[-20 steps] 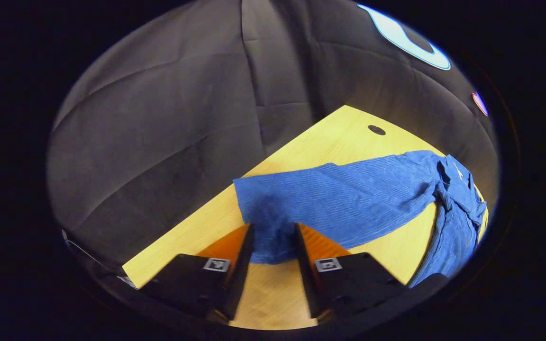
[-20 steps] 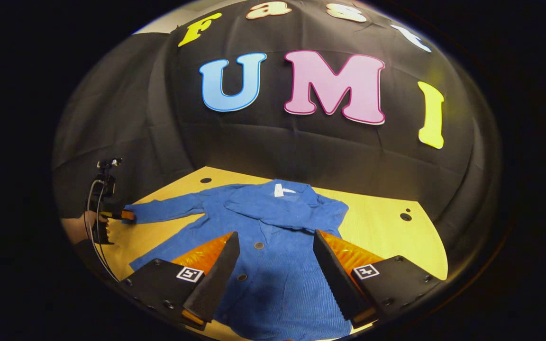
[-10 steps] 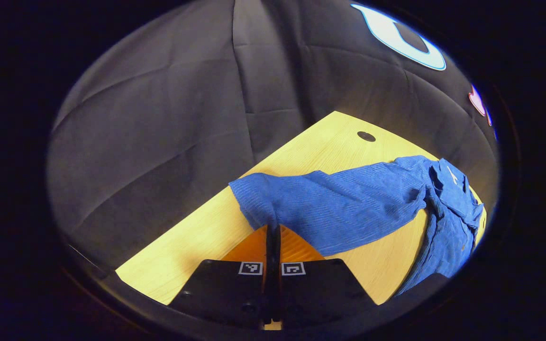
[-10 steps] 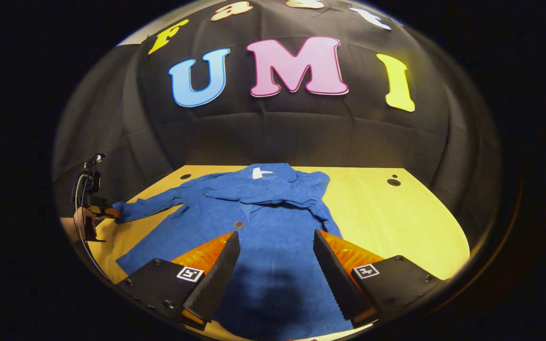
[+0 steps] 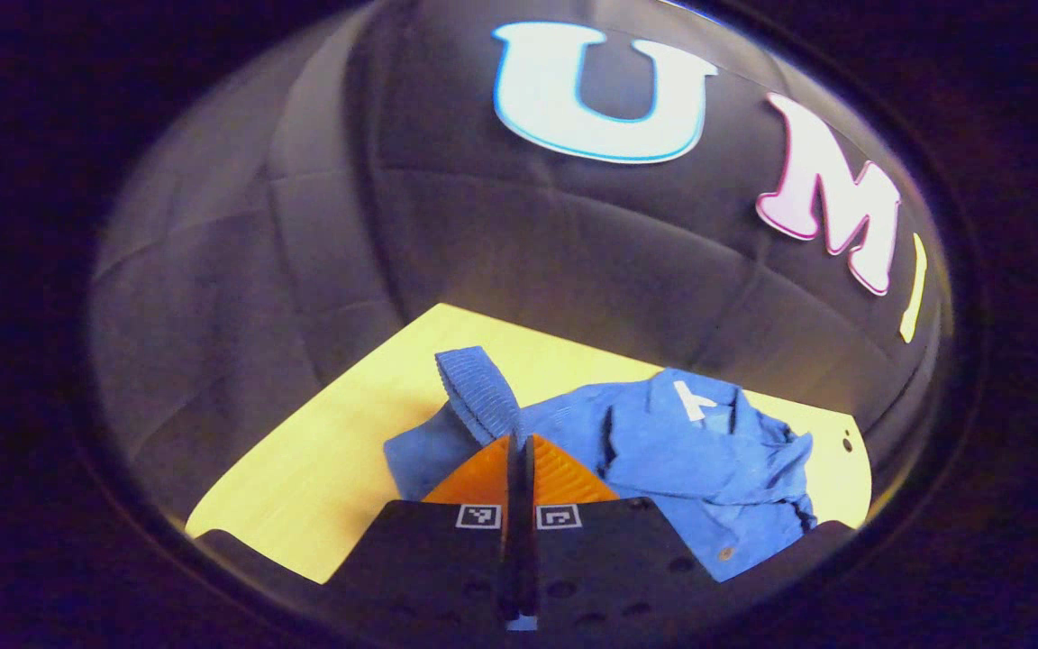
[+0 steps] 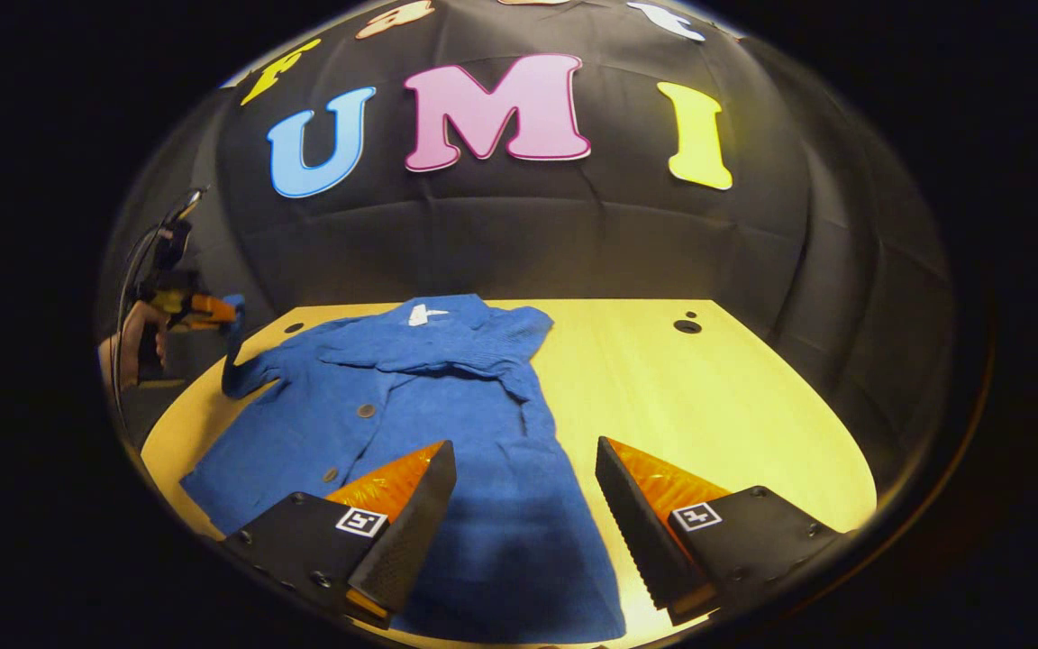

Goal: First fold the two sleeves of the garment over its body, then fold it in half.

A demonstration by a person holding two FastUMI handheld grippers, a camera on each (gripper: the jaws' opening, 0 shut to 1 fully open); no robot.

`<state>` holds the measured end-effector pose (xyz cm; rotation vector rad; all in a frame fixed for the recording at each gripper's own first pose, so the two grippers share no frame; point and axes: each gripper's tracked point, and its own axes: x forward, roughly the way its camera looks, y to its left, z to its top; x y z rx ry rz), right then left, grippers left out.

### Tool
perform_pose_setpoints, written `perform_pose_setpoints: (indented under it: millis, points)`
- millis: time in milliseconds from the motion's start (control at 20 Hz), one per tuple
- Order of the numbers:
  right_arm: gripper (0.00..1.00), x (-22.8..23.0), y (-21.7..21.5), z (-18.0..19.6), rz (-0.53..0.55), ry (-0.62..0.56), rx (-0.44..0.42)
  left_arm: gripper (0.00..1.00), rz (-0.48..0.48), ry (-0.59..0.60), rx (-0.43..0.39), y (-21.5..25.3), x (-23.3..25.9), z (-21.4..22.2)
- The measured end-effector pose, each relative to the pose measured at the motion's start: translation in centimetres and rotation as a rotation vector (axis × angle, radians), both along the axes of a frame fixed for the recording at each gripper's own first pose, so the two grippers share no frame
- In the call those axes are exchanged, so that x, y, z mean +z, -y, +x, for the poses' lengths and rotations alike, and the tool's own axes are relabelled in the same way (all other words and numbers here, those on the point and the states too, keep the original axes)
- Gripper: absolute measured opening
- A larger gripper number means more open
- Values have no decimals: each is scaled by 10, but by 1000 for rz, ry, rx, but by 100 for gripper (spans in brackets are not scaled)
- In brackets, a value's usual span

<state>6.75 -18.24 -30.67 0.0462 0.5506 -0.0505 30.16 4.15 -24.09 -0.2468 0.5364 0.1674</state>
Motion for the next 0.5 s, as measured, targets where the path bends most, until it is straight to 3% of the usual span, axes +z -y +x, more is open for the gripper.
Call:
perform_pose_setpoints:
  millis: [100, 350, 500]
  points:
    - [99, -2, 23, -7, -34, -4, -29, 0, 3, 42, -97, 70, 7, 36]
    - [99, -6, 67, -24, -9, -21, -136, 0, -9, 70, -337, 244, 14, 63]
    - [99, -8, 96, -37, -54, -34, -178, 0, -27, 59, -398, 325, 10, 66]
